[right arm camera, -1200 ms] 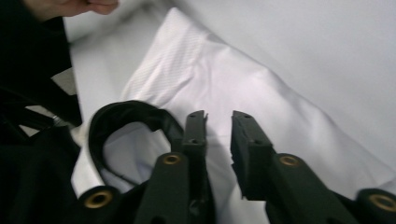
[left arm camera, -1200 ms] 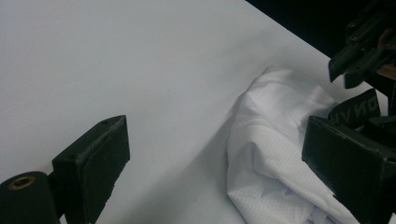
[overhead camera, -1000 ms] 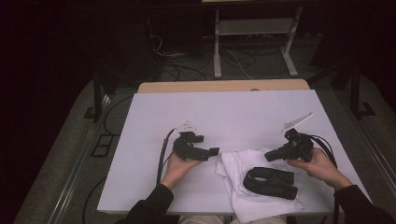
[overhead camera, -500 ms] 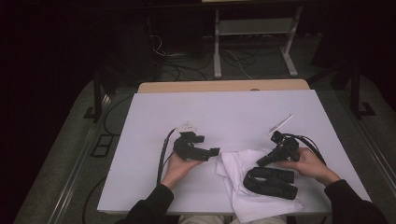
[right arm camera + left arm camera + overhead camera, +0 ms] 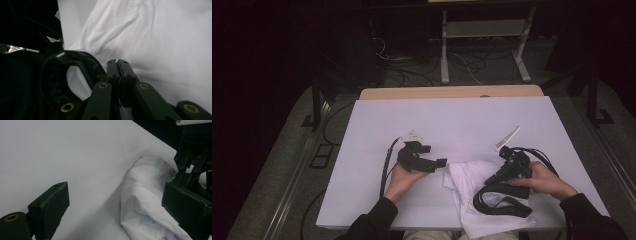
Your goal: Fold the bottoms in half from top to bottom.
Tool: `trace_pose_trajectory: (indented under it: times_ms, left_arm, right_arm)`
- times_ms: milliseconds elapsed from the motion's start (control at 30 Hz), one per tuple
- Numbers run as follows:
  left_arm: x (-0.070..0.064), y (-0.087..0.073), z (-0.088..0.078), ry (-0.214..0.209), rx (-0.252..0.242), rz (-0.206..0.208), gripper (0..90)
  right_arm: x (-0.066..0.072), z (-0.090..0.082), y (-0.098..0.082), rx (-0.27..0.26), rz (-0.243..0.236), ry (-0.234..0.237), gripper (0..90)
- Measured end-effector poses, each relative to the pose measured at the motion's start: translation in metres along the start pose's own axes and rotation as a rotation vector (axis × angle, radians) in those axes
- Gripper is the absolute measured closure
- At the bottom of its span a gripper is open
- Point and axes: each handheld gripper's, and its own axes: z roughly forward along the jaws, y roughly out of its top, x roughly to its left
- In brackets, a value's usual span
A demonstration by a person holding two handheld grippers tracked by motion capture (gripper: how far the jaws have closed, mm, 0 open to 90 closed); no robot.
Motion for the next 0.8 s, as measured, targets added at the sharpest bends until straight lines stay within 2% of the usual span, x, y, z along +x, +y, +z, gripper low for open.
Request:
trace_pose_trajectory:
  times_ms: [167, 400, 800]
  left_arm:
    - [-0.001, 0.000, 0.001, -0.001, 0.003, 0.002, 7.1]
    - [-0.001, -0.001, 0.002, -0.003, 0.009, 0.002, 7.1]
    - [-0.002, -0.001, 0.004, -0.009, 0.016, 0.006, 7.1]
  right_arm:
    - [0.012, -0.004, -0.007, -0.017, -0.021, 0.024, 86.0]
    - [0.028, -0.002, -0.019, 0.009, -0.041, 0.049, 85.9]
    - [0.045, 0.020, -0.029, 0.083, -0.092, 0.091, 85.9]
